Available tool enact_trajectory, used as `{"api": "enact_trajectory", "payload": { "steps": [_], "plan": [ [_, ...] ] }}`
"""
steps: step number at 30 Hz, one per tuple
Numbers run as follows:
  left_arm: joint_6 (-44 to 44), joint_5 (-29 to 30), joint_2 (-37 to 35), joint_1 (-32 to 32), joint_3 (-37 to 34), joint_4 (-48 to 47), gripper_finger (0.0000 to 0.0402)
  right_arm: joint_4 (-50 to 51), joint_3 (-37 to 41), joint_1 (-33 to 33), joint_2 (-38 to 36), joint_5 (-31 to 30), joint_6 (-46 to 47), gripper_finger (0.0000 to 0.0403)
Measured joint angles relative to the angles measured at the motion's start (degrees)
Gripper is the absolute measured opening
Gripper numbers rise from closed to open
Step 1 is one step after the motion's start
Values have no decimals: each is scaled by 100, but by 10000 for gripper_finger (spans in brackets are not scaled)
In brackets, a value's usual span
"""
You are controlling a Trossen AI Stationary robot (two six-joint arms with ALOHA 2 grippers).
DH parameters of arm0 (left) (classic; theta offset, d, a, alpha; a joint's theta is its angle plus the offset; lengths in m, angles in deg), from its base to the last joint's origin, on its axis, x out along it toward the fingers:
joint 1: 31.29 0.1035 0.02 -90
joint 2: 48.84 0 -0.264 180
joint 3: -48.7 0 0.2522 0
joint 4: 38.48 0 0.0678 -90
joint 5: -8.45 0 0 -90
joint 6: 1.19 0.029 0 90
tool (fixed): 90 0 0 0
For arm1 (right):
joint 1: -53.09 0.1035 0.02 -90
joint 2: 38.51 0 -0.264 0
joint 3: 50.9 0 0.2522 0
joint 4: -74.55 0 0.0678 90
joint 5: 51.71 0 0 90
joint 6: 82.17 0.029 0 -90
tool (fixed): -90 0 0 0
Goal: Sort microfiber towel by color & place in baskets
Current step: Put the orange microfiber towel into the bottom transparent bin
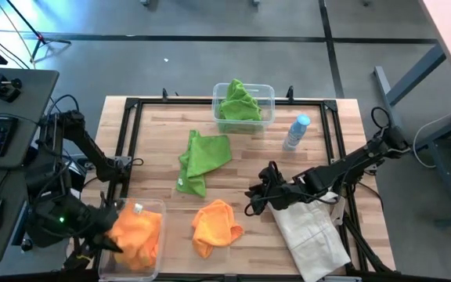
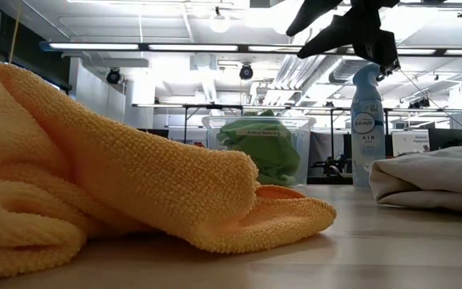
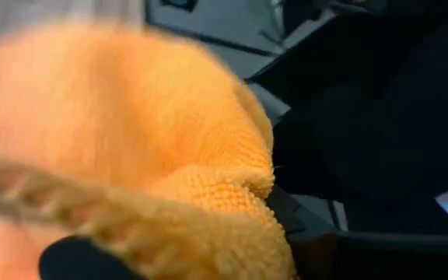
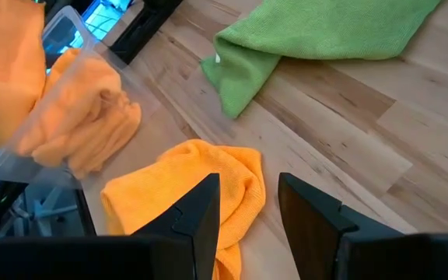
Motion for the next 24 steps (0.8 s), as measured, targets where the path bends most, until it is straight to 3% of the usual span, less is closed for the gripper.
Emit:
{"api": "enact_trajectory", "payload": {
  "steps": [7, 11, 14, 22, 24],
  "plan": [
    [1359, -501, 404, -125, 0, 1811, 0, 0, 0, 0, 2, 0, 3, 128],
    [1438, -790, 497, -151, 0, 1883, 0, 0, 0, 0, 2, 0, 3, 128],
    [687, -857, 495, -153, 0, 925, 0, 0, 0, 0, 2, 0, 3, 128],
    [-2020, -777, 504, -309, -1, -3369, 0, 0, 0, 0, 2, 0, 134, 128],
    [-2274, -532, 454, -305, -109, -3346, 0, 0, 0, 0, 2, -1, 156, 128]
  ]
}}
